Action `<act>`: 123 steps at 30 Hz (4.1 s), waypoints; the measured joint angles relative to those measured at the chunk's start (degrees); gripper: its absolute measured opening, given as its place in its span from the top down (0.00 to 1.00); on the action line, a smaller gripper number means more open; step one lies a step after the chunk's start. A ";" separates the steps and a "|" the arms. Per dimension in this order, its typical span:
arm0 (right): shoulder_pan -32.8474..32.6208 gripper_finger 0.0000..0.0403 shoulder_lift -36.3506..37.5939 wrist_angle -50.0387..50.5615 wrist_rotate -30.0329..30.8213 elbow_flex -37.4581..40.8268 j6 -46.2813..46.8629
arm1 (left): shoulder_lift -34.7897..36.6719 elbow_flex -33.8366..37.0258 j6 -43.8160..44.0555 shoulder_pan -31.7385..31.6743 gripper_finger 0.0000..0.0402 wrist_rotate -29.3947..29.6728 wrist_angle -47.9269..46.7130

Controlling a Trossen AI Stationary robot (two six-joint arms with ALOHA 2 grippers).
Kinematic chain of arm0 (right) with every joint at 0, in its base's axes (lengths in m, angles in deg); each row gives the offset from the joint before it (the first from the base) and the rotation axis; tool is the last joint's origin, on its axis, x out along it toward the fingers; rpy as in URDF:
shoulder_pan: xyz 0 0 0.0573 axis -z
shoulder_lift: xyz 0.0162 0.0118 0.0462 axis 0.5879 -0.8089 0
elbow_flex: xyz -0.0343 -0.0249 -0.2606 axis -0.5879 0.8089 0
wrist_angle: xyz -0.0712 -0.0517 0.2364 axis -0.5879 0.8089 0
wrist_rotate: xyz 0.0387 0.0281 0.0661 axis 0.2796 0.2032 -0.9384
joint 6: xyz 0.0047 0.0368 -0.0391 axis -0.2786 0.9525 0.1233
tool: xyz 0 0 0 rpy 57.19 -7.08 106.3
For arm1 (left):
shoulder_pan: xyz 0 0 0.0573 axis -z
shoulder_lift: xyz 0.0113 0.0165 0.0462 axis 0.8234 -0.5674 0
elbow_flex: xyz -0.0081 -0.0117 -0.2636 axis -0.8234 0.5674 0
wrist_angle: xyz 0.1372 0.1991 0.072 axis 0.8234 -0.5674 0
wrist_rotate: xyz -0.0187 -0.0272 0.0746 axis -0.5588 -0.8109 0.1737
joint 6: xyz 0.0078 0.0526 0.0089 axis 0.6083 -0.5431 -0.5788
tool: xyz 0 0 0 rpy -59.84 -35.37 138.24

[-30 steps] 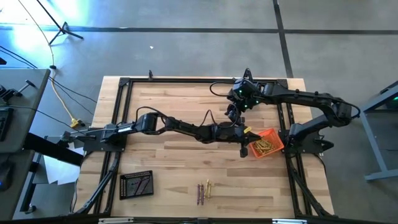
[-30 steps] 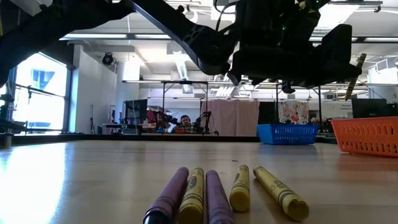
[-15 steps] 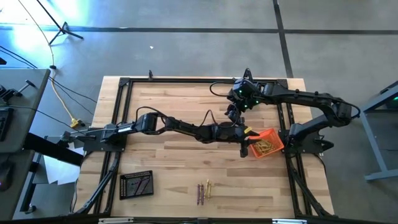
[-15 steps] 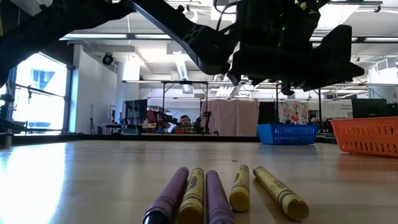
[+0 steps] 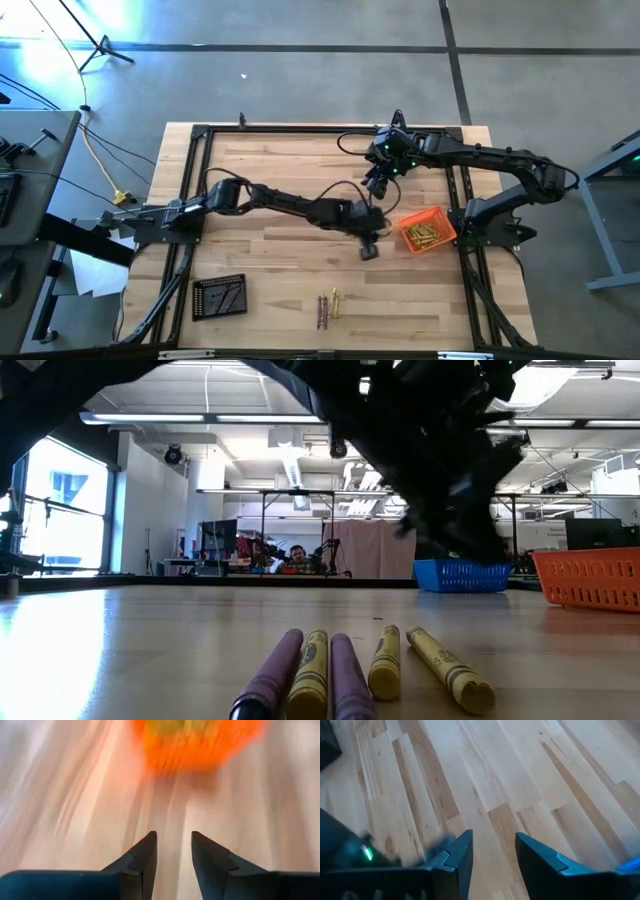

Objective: Sort crayons
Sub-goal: Put the violet crayon into the black basket

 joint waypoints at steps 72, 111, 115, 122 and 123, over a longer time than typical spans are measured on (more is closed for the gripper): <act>-17.14 0.67 -6.61 -22.77 26.99 -0.04 -1.43 | 19.81 -3.94 40.68 30.13 0.73 26.42 -63.56; 13.53 0.67 2.60 0.04 -0.07 0.00 24.11 | 6.60 -3.87 66.06 30.40 0.73 19.17 -46.38; 13.53 0.67 2.60 0.04 -0.04 0.00 24.09 | 6.29 -3.89 70.14 31.15 0.73 17.13 -46.01; 13.53 0.67 2.60 0.04 -0.02 0.00 24.08 | 6.29 -3.89 75.42 32.73 0.72 16.78 -44.96; 13.53 0.67 2.60 0.04 -0.02 0.00 24.09 | 6.07 -3.89 75.44 32.73 0.72 16.76 -44.74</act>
